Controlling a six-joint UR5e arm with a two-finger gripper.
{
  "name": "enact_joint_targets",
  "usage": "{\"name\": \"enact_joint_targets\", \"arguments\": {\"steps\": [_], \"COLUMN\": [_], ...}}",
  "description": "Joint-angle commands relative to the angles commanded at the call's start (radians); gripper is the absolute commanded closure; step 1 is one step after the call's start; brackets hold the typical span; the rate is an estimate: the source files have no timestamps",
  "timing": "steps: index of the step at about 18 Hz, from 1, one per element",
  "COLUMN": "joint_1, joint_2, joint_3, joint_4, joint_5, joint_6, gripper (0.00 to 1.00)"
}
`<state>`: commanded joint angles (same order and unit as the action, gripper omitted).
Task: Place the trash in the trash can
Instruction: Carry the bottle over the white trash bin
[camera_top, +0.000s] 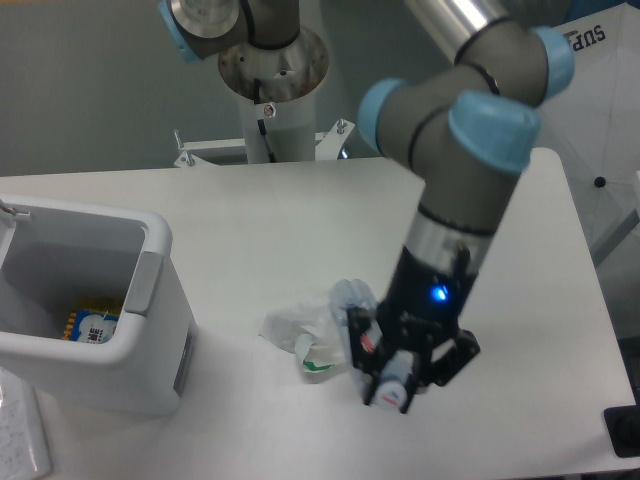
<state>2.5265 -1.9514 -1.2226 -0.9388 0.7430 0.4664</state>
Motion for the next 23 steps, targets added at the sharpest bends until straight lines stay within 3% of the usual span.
{"name": "enact_joint_targets", "arguments": {"steps": [4, 10, 16, 23], "joint_1": [-0.037, -0.136, -0.251, -0.328], "joint_2": [0.08, 0.14, 0.141, 0.094], "joint_3": [-0.002, 0.0, 0.009, -0.005], "joint_4": [0.02, 0.069, 0.138, 0.141], "joint_5": [-0.088, -0.125, -0.126, -0.126], "joint_6": [-0.005, -0.037, -0.035, -0.035], "gripper": [1.0, 1.0, 1.0, 1.0]}}
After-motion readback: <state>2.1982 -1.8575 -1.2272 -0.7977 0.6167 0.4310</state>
